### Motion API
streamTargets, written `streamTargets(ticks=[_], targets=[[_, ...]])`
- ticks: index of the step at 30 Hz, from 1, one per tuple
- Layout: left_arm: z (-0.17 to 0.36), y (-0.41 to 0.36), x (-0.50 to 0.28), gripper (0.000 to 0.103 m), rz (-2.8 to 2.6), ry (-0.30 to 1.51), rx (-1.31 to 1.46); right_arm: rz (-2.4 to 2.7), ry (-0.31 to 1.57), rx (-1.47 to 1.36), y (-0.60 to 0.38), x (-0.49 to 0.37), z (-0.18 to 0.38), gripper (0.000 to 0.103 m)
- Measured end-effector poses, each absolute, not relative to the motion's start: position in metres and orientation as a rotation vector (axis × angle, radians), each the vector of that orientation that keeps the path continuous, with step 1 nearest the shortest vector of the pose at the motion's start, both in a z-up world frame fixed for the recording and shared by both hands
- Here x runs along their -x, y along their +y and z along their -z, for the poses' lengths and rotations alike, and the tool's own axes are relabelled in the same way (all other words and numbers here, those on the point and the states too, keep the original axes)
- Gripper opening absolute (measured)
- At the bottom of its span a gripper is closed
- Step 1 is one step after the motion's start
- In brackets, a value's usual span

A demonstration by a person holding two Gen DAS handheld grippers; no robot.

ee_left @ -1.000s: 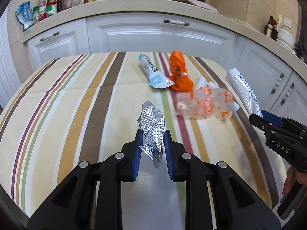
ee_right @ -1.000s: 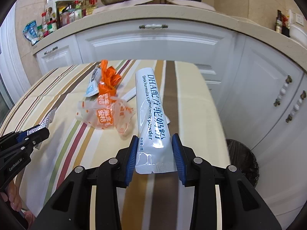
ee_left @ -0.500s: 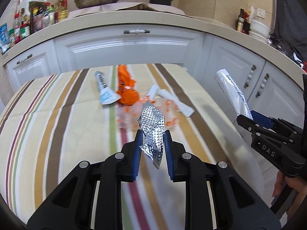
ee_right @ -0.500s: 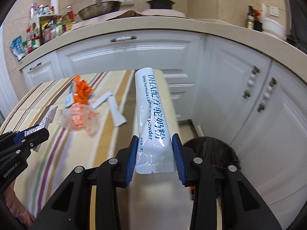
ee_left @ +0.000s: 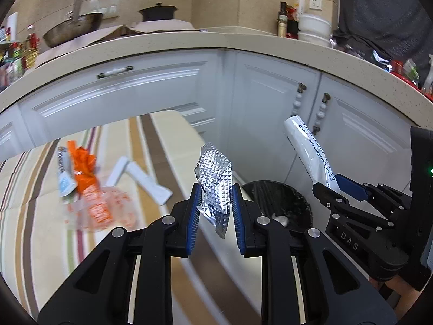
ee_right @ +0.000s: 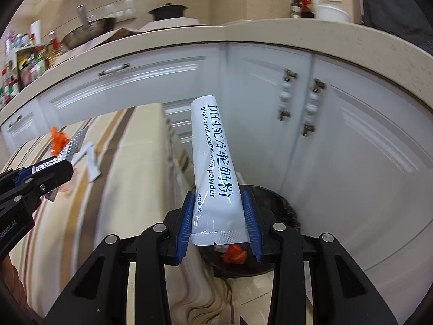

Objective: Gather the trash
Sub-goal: 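Carry both items over the black bin and open both tools to drop them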

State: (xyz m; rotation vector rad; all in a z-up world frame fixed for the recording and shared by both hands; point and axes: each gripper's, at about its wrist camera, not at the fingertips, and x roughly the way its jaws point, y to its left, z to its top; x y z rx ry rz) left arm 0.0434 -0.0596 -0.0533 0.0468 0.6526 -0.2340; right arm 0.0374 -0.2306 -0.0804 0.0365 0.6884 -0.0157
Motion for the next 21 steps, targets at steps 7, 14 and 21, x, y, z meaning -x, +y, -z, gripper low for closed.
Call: streamTargets(ticks=[7, 14, 21], targets=[[0.067, -0.108, -0.071, 0.022, 0.292, 0.699, -0.086, 0.073, 0.704, -0.069, -0.264, -0.042, 0.095, 0.037], [0.08, -0.151, -0.095, 0.022, 0.337, 0.732, -0.134, 0.111, 0.735, -0.094, -0.288, -0.053, 0.114, 0.037], [0.098, -0.181, -0.125, 0.025, 0.349, 0.787, -0.183, 0.117, 0.761, -0.12, -0.308, -0.076, 0.129, 0.05]])
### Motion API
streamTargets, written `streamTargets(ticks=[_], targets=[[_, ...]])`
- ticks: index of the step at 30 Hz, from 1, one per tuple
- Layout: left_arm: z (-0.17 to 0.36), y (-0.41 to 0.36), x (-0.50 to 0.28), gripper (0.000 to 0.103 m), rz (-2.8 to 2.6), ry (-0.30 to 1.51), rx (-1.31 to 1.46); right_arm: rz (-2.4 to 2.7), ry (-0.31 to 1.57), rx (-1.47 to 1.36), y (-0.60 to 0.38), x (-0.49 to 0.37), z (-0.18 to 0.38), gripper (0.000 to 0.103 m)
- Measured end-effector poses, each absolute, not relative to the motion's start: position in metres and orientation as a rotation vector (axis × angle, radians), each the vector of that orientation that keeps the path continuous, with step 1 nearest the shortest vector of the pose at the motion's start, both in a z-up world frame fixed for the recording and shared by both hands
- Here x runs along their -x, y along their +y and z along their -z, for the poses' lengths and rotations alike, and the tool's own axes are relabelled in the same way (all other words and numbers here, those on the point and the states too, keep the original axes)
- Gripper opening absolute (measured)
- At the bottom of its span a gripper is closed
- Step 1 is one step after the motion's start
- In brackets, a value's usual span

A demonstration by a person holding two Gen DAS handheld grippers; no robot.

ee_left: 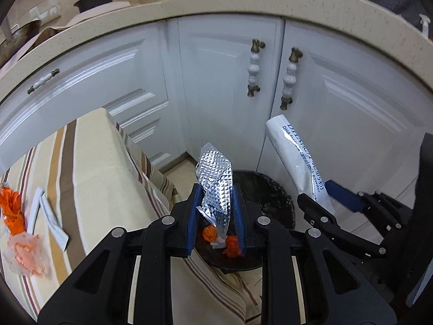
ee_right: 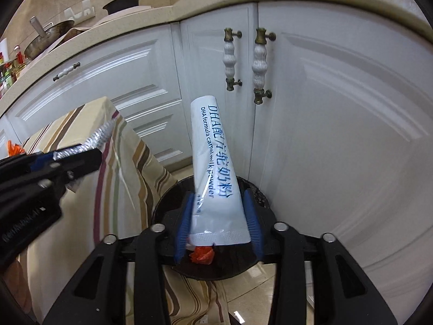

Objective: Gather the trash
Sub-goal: 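Carry both items over the black bin and open both tools to drop them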

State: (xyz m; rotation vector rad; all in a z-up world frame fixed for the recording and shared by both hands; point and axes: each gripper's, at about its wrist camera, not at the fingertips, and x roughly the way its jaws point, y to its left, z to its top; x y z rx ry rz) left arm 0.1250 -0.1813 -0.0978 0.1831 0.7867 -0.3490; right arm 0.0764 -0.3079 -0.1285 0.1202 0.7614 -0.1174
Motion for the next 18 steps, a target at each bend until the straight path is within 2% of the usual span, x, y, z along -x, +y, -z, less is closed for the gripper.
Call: streamTargets(ticks=[1, 2, 10, 18], targets=[[0.101, -0.183, -0.13, 0.033, 0.339, 0.798, -0.188, 0.127, 0.757, -0.122, -0.311, -0.078, 0.13, 0.059], [0.105, -0.183, -0.135, 0.044, 0.328, 0.81, -0.182, 0.141, 0.754, -0.127, -0.314, -0.08, 0.132, 0.06], [0.102, -0.163, -0.141, 0.047, 0.303, 0.816, -0.128, 0.161, 0.769, -0.151, -0.319, -0.08, 0.134, 0.06], [0.082, -0.125, -0.127, 0.053, 0.268, 0.772, -0.098, 0.099, 0.739, -0.133, -0.293, -0.08, 0.11, 0.061]])
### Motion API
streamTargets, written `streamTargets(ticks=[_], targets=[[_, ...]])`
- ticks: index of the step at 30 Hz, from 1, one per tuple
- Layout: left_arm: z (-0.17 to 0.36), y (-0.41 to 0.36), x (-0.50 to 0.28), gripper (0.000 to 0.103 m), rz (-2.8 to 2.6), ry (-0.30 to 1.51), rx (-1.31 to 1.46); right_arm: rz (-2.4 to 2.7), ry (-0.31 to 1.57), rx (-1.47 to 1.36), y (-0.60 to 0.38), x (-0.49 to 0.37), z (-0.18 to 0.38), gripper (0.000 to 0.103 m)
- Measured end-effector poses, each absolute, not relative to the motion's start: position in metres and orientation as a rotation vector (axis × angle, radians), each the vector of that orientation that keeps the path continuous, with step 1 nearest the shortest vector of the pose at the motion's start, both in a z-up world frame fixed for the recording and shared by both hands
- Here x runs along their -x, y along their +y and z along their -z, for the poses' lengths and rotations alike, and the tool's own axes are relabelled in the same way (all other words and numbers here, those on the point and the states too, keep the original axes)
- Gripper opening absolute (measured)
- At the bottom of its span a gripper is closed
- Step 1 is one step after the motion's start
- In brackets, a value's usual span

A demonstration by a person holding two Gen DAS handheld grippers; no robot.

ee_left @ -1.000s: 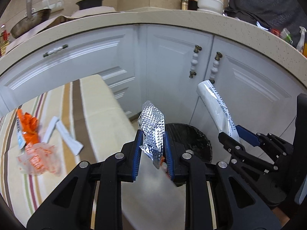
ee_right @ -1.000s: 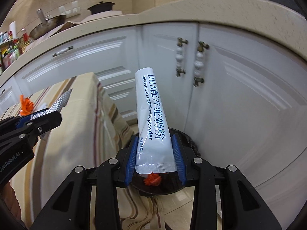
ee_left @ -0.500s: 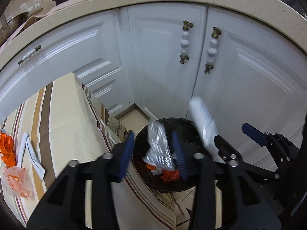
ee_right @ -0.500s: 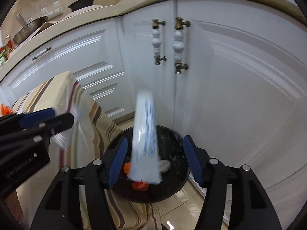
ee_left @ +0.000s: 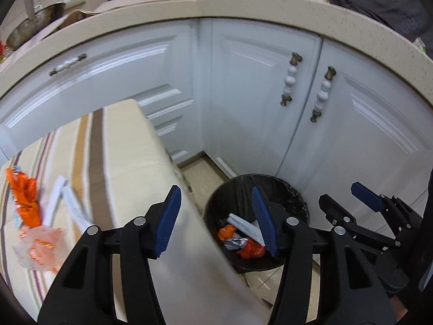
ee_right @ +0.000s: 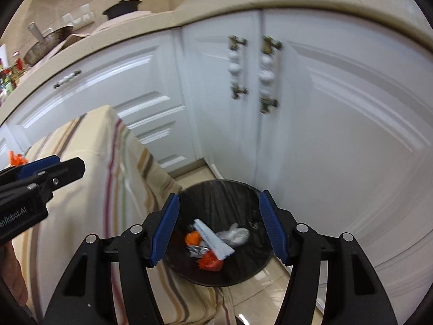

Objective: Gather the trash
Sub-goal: 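Carry both items over the black bin and open both tools to drop them, then move both open tools back over the remaining trash on the table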

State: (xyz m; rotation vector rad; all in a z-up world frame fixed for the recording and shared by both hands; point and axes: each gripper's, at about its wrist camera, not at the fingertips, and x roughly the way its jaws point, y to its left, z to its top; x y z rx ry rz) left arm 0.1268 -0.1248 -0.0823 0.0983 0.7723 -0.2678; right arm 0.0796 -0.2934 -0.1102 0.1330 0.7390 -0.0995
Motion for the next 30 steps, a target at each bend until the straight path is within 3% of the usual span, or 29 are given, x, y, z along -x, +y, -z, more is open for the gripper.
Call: streamTargets(ticks=[15, 30], targets=[[0.054, 0.003, -0.081, 0.053, 0.074, 0.712, -0.022, -0.146, 0.689, -0.039, -0.179, -0.08, 0.076, 0.062], [0.071, 0.104, -0.053, 0.053, -0.088, 0.746, 0.055, -0.315, 0.698, 0.061, -0.088, -0.077, 0.07, 0.063]])
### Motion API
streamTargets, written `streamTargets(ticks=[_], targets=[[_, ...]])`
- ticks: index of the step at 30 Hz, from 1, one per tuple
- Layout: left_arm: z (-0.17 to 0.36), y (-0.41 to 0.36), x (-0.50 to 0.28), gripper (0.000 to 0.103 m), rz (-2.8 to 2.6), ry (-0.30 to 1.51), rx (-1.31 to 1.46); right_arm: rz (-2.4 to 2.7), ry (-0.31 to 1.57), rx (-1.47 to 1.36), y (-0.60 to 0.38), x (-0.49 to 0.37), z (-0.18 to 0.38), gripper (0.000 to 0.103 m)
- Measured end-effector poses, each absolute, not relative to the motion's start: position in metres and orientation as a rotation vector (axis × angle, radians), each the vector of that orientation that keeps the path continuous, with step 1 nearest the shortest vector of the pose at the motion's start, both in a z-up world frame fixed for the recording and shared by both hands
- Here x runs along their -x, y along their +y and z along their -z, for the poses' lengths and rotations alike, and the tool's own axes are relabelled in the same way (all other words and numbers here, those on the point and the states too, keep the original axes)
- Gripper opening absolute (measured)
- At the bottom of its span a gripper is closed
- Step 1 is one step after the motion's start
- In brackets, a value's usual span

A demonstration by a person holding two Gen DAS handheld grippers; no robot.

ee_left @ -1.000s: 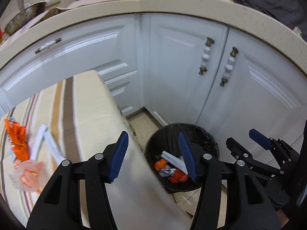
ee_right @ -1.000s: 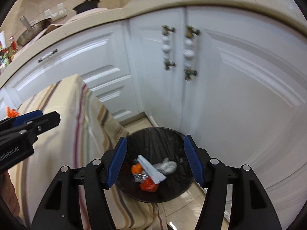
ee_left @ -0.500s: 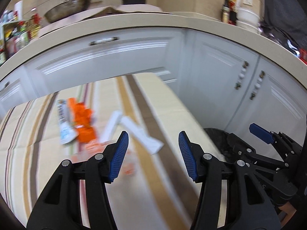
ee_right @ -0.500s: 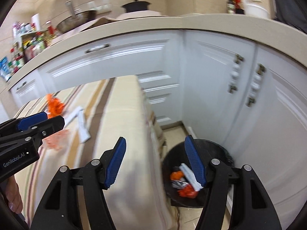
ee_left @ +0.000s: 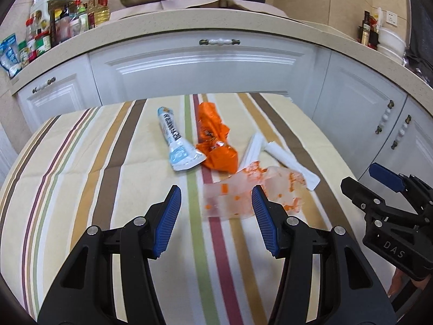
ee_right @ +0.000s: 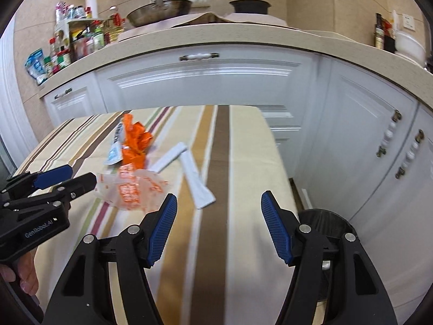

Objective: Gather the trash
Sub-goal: 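Move both open tools back over the remaining trash on the table, then grasp a clear orange-printed bag with the left tool while the right tool grasps another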

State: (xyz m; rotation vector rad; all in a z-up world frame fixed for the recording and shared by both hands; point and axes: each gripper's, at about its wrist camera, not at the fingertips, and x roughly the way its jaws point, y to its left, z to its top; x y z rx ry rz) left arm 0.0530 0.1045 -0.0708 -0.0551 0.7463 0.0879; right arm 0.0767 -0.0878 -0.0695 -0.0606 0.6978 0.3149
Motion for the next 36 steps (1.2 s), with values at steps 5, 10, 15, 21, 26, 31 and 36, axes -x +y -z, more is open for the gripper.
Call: streamTargets(ticks=[5, 10, 15, 21, 26, 31, 36], targets=[[0.079, 0.112, -0.056, 0.055, -0.064, 0.761, 0.071, -0.326, 0.708, 0.081, -0.078, -0.079, 0.071, 0.064], [0.083, 0.108, -0.067, 0.063, -0.016, 0.766, 0.076, -0.319, 0.718, 0.084, -0.077, -0.081, 0.072, 0.064], [0.093, 0.11, -0.082, 0.067, 0.005, 0.799, 0.107, -0.315, 0.727, 0.084, -0.077, -0.084, 0.074, 0.064], [0.098, 0.11, -0.086, 0.044, 0.033, 0.819, 0.086, -0.316, 0.734, 0.084, -0.077, -0.086, 0.075, 0.065], [0.1, 0.11, -0.082, 0.023, 0.062, 0.821, 0.075, -0.327, 0.74, 0.086, -0.073, -0.087, 0.076, 0.065], [0.098, 0.115, -0.073, 0.02, 0.056, 0.813, 0.08, -0.354, 0.735, 0.098, -0.061, -0.087, 0.074, 0.065], [0.092, 0.13, -0.063, 0.019, 0.018, 0.793, 0.102, -0.381, 0.727, 0.105, -0.048, -0.088, 0.073, 0.065]])
